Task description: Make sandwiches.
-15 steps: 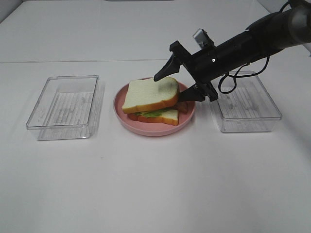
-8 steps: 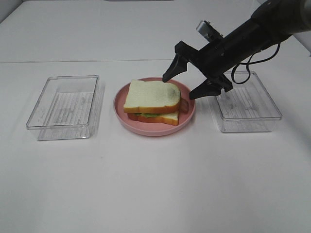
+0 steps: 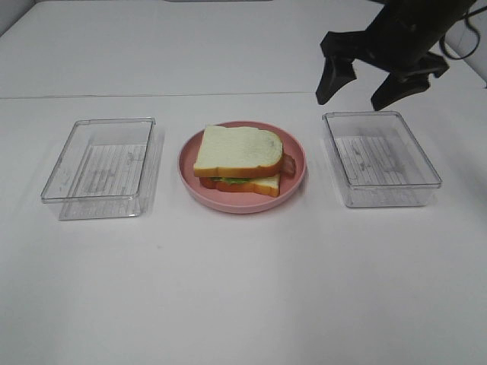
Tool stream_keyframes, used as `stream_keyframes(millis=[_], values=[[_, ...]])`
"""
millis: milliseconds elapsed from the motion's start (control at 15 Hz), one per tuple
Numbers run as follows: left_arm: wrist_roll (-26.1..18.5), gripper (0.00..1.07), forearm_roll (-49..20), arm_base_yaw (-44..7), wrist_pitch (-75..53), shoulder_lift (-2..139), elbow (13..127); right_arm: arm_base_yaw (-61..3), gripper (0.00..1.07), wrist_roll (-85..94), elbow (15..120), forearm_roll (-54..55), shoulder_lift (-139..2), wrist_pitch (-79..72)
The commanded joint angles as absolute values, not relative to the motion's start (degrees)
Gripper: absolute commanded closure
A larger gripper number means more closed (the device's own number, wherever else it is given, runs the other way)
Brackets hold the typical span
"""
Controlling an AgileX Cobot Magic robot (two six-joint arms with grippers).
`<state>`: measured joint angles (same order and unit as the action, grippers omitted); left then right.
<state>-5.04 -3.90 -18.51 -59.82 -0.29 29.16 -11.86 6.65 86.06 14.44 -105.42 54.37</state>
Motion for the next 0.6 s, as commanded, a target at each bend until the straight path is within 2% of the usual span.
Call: stream_keyframes(millis=[67, 267, 600], values=[[-5.16, 0.33, -4.41, -18.62, -59.70, -1.49, 28.99, -12.03, 0.25, 6.13, 86.40, 10.66, -100.61, 61.48], [-5.16, 0.33, -4.41, -18.62, -59.70, -1.49, 28.99, -12.03, 0.25, 4.47, 81.30, 7.33, -91.16, 65.60], [-5.16, 0.33, -4.41, -18.62, -59.70, -1.49, 28.99, -12.03, 0.25, 3.95, 60.10, 7.05, -67.21, 65.83]])
